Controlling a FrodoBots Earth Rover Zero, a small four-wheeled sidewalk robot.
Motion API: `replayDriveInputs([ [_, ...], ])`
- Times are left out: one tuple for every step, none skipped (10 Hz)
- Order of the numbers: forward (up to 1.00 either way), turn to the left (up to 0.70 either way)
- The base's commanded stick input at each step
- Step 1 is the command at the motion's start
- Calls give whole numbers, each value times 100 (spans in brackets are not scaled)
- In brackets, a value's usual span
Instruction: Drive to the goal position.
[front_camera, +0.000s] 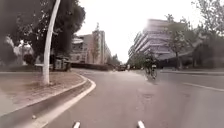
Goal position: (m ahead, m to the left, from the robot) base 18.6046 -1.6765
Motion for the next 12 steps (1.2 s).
replayDriveInputs([
  [70,0],
  [70,0],
  [70,0],
  [70,0],
  [70,0],
  [70,0],
  [70,0],
  [70,0],
  [70,0],
  [70,0],
  [70,0],
  [70,0],
])
